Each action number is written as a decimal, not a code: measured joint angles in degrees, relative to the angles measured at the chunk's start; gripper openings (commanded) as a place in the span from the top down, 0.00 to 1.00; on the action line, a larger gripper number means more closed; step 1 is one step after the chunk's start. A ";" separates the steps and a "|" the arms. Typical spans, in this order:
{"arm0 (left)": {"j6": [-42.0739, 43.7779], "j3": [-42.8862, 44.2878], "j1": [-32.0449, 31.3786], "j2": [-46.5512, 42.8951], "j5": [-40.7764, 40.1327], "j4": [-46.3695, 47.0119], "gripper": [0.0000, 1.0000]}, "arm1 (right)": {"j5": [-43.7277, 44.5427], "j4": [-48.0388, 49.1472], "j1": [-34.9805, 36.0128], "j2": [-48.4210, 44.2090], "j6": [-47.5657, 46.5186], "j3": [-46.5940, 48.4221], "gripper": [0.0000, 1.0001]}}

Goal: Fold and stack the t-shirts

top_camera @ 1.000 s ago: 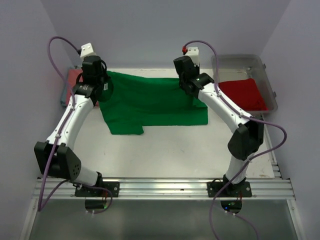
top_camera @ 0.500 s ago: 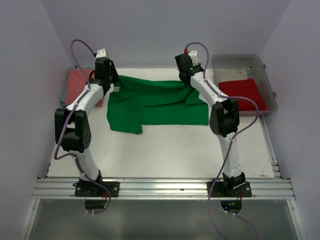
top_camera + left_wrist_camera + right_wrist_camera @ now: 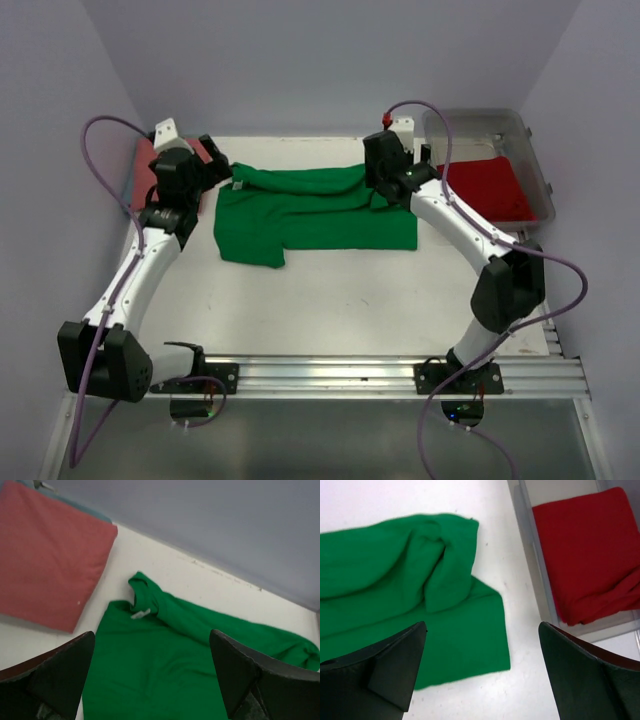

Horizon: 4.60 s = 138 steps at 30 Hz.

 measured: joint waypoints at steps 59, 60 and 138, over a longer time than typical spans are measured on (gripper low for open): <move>-12.33 -23.74 -4.09 -15.10 8.44 -6.75 1.00 | -6.64 2.69 -4.70 -3.21 20.20 -32.96 0.21; -12.31 -22.27 -4.09 -16.74 8.44 -7.69 1.00 | -6.95 3.15 -4.96 -2.75 20.22 -32.96 0.21; 6.82 31.95 -6.67 -15.37 11.34 -16.26 1.00 | -30.18 0.24 -4.50 -40.11 4.22 6.34 1.00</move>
